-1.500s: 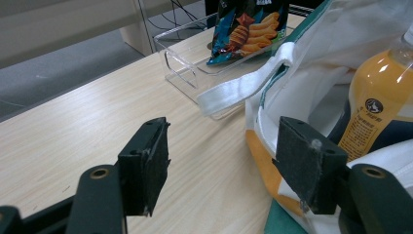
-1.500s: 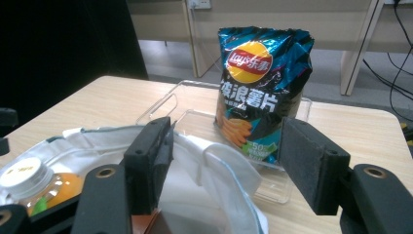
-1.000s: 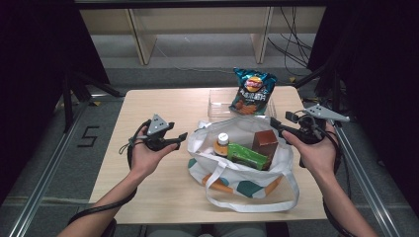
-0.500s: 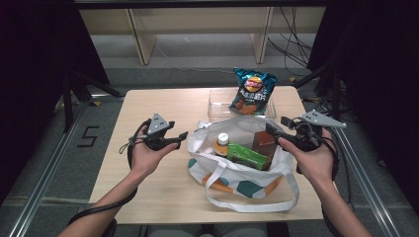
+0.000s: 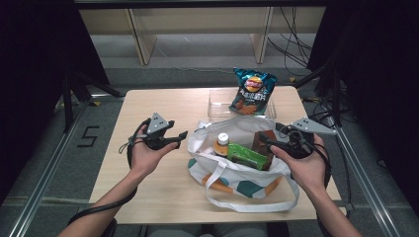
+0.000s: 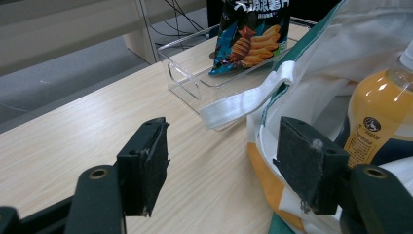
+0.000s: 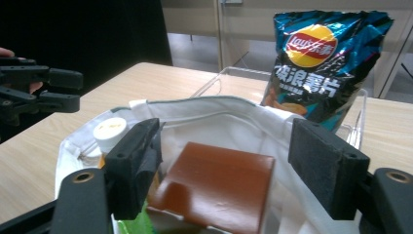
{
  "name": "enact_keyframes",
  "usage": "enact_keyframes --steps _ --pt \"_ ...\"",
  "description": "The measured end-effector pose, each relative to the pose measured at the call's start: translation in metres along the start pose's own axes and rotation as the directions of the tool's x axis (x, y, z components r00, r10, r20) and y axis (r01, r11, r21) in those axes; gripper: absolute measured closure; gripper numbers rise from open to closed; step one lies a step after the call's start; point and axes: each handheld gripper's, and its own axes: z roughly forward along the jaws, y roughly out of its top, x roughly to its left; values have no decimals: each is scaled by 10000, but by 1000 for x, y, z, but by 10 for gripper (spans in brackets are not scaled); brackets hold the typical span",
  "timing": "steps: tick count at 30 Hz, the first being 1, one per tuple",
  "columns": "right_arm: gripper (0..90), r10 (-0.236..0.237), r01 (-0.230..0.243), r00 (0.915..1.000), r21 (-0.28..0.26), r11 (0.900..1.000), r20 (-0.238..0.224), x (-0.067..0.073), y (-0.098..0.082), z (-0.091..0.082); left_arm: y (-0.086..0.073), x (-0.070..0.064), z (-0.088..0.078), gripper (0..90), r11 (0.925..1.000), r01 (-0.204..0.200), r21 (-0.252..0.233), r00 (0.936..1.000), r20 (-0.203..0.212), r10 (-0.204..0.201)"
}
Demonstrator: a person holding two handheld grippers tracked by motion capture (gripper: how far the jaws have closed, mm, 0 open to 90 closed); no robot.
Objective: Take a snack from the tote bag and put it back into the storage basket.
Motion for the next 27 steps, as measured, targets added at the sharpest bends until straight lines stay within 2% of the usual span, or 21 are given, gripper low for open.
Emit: enact_keyframes --steps 6,8,9,10,11,14,16,19,20,22,23,24,27 --pt "267 -275 273 9996 216 9994 111 5 -4 6 0 0 -1 354 10000 83 -23 10000 -5 -83" --pt "264 -207 203 9997 296 9994 142 6 -4 6 0 0 -1 354 9999 99 -25 9999 -16 -99" --pt "259 7 -12 9999 307 9995 168 7 -6 6 0 0 -1 354 10000 95 -22 10000 -16 -95" --pt "256 -254 247 9995 362 9990 210 5 -6 6 0 0 -1 354 10000 94 -20 10000 -12 -94" --pt "252 -287 280 9993 303 9991 223 5 -8 7 0 0 -1 354 10000 94 -17 10000 -10 -94" --pt "244 -98 84 9995 459 9989 285 6 -9 8 0 0 -1 353 10000 84 -14 10000 -4 -84" --pt "236 -383 366 9988 577 9977 297 5 -12 10 0 -1 0 354 10000 94 -26 10000 9 -94" --pt "220 -357 335 9987 596 9977 361 6 -15 12 0 0 -1 353 10000 90 -9 10000 -2 -90" --pt "218 -141 113 9990 654 9978 422 8 -16 13 0 0 -1 353 10000 69 -9 10000 5 -69" --pt "216 -173 149 9991 624 9979 378 8 -17 14 0 0 0 353 10000 51 -16 10000 35 -51" --pt "211 -168 132 9990 846 9963 418 9 -18 15 0 0 0 353 10000 43 -24 10000 67 -43" --pt "210 -414 388 9984 632 9972 394 7 -20 18 0 0 0 353 10000 43 -24 10000 67 -43" --pt "211 -91 62 9993 779 9969 363 9 -22 19 0 -1 -1 353 10000 93 -28 10000 11 -93"
